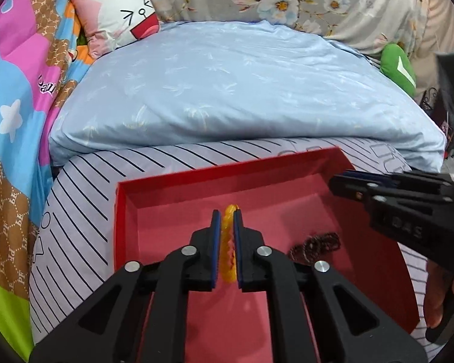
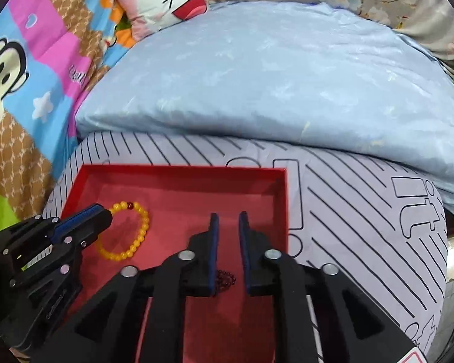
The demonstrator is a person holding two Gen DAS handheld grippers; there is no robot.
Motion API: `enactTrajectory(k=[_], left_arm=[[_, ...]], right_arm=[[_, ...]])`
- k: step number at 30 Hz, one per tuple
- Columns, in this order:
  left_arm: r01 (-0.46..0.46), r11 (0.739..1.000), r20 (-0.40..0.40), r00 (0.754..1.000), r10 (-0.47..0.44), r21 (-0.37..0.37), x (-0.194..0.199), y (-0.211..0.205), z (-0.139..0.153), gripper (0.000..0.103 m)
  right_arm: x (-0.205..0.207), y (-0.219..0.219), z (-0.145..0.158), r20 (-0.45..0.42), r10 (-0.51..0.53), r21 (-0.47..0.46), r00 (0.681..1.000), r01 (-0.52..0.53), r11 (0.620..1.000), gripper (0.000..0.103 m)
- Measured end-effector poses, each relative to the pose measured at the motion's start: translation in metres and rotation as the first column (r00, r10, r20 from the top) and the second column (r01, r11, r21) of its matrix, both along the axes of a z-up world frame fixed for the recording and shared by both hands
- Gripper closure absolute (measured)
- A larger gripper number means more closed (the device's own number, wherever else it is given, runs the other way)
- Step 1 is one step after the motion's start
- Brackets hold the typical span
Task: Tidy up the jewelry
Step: 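Open both tools to release the bracelets into the tray, then move the right tool to the thick gold bangle and grasp it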
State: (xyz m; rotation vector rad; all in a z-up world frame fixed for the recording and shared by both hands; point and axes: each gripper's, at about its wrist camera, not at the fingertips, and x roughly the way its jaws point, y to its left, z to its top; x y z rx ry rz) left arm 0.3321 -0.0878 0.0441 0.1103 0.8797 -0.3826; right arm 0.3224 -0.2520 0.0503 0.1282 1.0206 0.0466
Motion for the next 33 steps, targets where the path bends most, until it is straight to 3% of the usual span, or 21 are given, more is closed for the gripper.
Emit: enactTrajectory(k=[7, 13, 17, 21, 26, 33], left_arm=[[-0.056, 0.998, 0.051, 0.997, 0.056, -0.009, -0.016, 0.016, 0.017, 0.060], [-0.076, 0.997, 0.078, 0.994, 0.076, -0.003, -0.058, 0.031, 0.035, 0.058], [-0.102, 0.995, 0.097, 0.990, 0.103, -0.014, -0.093, 0.050, 0.049, 0.053], [-0.129, 0.992, 0.111, 0.986, 0.127, 0.012, -0.129, 0.067, 0.052, 0.051], [-0.167, 0.986, 0.072, 0.984, 0.165, 0.023, -0.177, 0.086, 0.035, 0.051], [-0.205, 0.977, -0.012, 0.978, 0.206, 0.053, -0.224, 0.096, -0.009, 0.051]], right_arm=[[-0.057, 0.008, 0.025, 0.080, 0.052, 0.001, 0.995, -0.053, 0.999, 0.078], [-0.104, 0.013, 0.042, 0.120, 0.048, 0.003, 0.992, -0.049, 0.999, 0.078], [-0.142, 0.017, 0.051, 0.151, 0.043, -0.017, 0.988, -0.040, 0.999, 0.069], [-0.181, 0.022, 0.049, 0.147, 0.040, -0.050, 0.988, -0.033, 0.998, 0.068], [-0.225, 0.025, 0.037, 0.116, 0.017, -0.036, 0.993, -0.013, 0.999, 0.068], [-0.276, 0.036, 0.004, 0.042, 0.009, -0.056, 0.999, -0.006, 0.998, 0.067]])
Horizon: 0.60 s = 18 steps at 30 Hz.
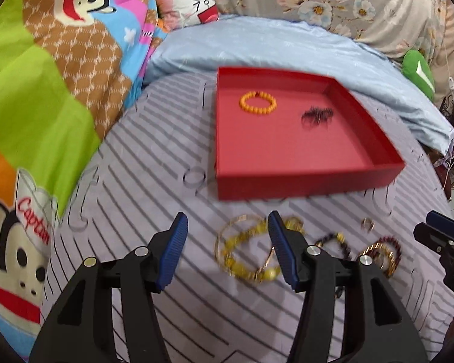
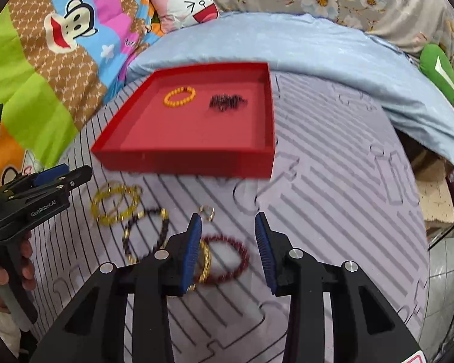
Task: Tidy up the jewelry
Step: 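Move the right tool to the thick gold bangle and grasp it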
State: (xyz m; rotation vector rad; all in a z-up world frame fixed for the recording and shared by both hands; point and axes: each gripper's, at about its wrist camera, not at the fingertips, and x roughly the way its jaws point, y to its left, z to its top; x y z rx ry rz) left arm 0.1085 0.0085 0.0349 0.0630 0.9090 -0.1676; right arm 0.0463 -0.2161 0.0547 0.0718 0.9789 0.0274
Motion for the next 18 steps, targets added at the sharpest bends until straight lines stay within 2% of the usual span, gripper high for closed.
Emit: enactTrajectory(k=[4, 11, 18], left_arm=[[-0.029, 1.000, -0.019, 0.999, 0.028, -0.010, -0.014, 0.005, -0.013, 0.051], [-0.051, 0.999, -0.029, 0.998, 0.051, -0.013, -0.025, 0.007, -0.020, 0.051], [-0.050, 0.999, -0.033, 0.998, 0.050, -0.001, -0.027, 0.001, -0.022, 0.051]], right_arm=[[-0.011, 0.011, -0.020, -0.036, 0.003, 0.015, 0.999, -0.003, 1.000, 0.067], [-0.004, 0.026, -0.035, -0.050, 0.027, 0.000, 0.998, -0.027, 1.000, 0.070], [0.001, 0.028, -0.044, -0.069, 0.036, 0.006, 0.997, -0.035, 0.999, 0.090]])
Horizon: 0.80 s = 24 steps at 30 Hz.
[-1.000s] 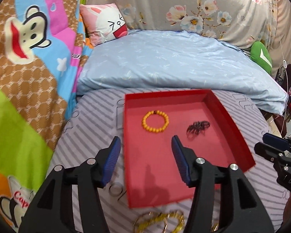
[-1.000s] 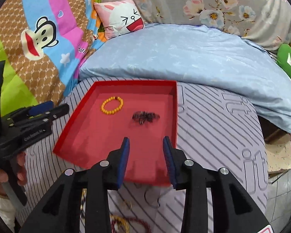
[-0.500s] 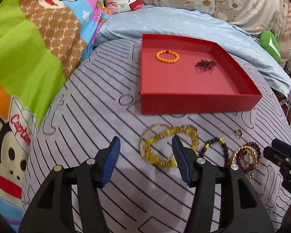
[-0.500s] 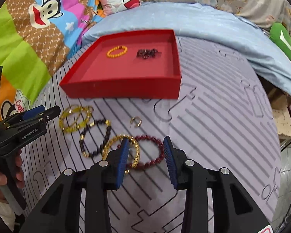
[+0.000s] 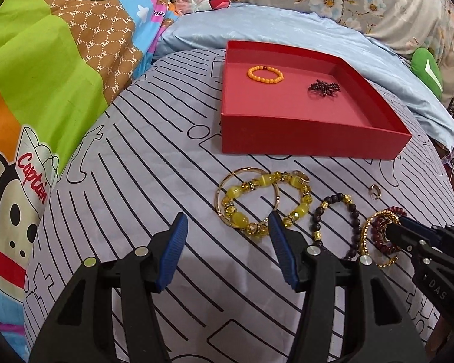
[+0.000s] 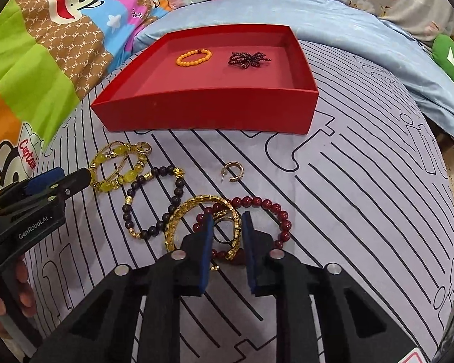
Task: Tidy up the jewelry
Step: 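Move the right tool to the thick gold bangle and grasp it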
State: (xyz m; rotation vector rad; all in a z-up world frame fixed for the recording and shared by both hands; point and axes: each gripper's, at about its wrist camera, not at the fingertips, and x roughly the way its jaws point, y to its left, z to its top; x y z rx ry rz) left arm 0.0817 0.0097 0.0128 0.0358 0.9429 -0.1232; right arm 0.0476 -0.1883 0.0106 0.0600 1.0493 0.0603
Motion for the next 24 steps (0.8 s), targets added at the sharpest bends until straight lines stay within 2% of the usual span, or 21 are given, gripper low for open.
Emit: enactTrajectory(k=[6, 24], left_arm=[[0.003, 1.000, 0.002, 1.000, -0.003, 0.005, 0.000, -0.003, 0.000, 0.051], [-0.027, 0.999, -0.028, 0.999, 0.027, -0.018, 0.004, 0.003, -0.004, 0.051]], right_arm=[[-0.001, 0.000, 0.001, 0.007, 0.002, 0.006, 1.000, -0.002, 1.000, 0.098], [-0.015, -0.009, 0.022, 0.043, 0.004, 0.044, 0.999, -0.006, 0.999, 0.098]])
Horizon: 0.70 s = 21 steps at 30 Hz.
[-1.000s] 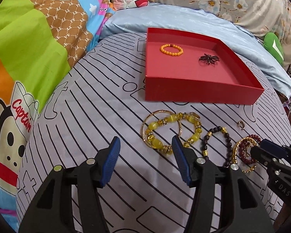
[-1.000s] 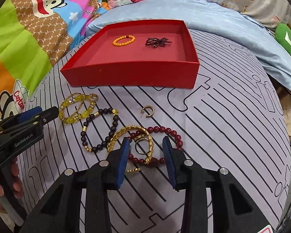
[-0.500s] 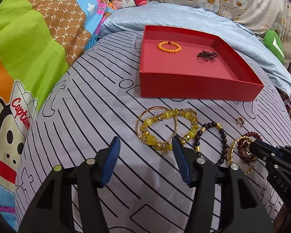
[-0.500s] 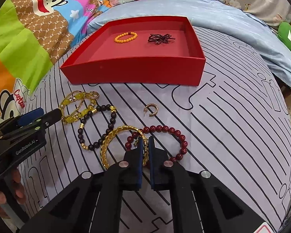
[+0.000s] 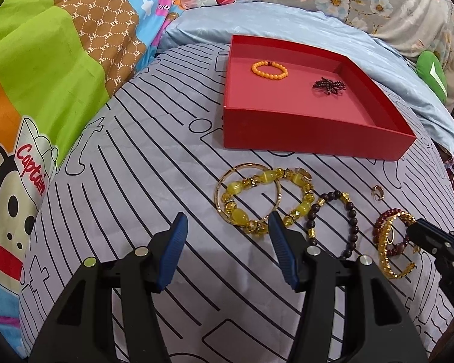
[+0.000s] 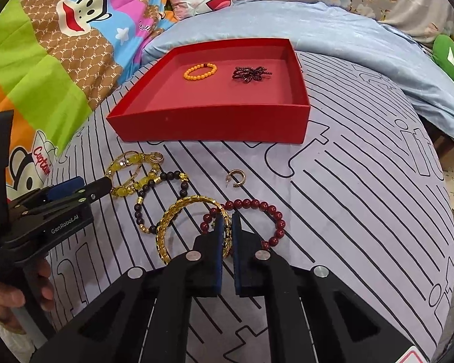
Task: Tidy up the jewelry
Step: 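Move the right tool to the thick gold bangle and grasp it, then grasp the yellow glass-bead bracelet with the left tool while the right holds the bangle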
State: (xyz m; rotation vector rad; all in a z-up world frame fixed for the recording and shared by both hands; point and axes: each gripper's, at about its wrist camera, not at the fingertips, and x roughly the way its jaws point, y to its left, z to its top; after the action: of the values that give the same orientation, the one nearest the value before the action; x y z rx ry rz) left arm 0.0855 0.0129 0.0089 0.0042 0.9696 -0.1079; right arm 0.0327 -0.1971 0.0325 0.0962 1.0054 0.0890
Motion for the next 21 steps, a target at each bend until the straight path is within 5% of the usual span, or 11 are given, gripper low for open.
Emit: enactTrajectory(k=[6, 11, 19, 21], left_arm=[[-0.032, 0.996, -0.040, 0.999, 0.029, -0.083, 0.007, 0.009, -0.005, 0.051], [-0.011, 0.998, -0.032, 0.999, 0.009, -0.062, 0.013, 0.000, -0.007, 0.054], [0.020, 0.998, -0.035, 0.999, -0.022, -0.053, 0.022, -0.008, -0.014, 0.091], [0.032, 0.998, -0.034, 0.999, -0.034, -0.059, 0.021, -0.008, -0.013, 0.094]], right_arm=[[-0.001, -0.004, 0.001, 0.001, -0.010, 0.017, 1.000, 0.010, 1.000, 0.098], [0.000, -0.004, 0.002, 0.003, -0.006, 0.029, 1.000, 0.006, 1.000, 0.098], [0.000, -0.005, 0.003, 0.002, -0.010, 0.038, 1.000, 0.010, 0.999, 0.098], [0.000, -0.005, 0.002, 0.001, -0.010, 0.038, 1.000, 0.010, 0.999, 0.098]])
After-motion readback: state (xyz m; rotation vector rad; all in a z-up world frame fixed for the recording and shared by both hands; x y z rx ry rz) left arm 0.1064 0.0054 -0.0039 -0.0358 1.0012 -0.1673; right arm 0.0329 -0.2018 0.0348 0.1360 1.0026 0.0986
